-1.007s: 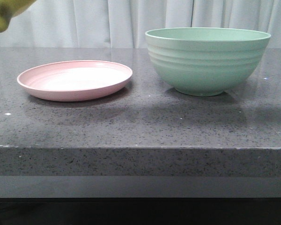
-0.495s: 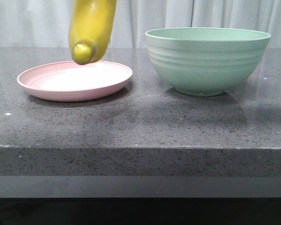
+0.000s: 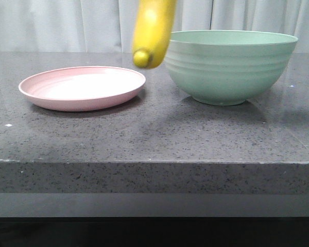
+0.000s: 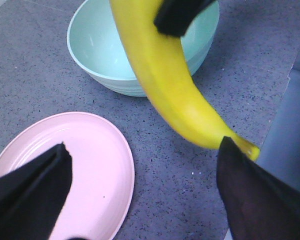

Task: Transfer banana from pink plate to green bowl

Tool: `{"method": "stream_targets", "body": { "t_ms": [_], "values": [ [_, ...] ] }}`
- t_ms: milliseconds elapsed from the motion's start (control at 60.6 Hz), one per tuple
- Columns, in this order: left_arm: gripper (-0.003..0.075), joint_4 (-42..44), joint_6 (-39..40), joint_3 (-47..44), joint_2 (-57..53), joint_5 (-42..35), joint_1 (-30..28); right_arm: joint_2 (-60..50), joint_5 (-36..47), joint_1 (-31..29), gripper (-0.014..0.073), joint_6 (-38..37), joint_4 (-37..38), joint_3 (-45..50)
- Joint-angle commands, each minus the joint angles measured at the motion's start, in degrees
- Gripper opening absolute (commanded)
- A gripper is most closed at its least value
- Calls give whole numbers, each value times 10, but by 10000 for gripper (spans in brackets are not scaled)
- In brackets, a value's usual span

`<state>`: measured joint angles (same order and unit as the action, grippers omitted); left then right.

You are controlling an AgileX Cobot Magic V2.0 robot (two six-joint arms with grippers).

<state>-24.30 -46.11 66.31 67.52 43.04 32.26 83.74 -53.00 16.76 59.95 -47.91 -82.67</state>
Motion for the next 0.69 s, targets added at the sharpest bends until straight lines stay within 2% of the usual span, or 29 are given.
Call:
{"method": "stream_targets", "body": {
  "t_ms": [0, 264, 413, 677],
  "values": [
    [563, -14, 5, 16, -12, -36, 4, -20, 29, -37, 288, -37, -29, -44],
    [563, -13, 5, 16, -12, -36, 4, 2, 79, -112, 288, -57, -30, -60],
    [563, -13, 5, 16, -12, -36, 4, 36, 80, -135, 288, -60, -31, -60],
    [563, -13, 5, 16, -12, -36, 4, 100, 66, -165, 288, -116, -60, -60]
  ]
}}
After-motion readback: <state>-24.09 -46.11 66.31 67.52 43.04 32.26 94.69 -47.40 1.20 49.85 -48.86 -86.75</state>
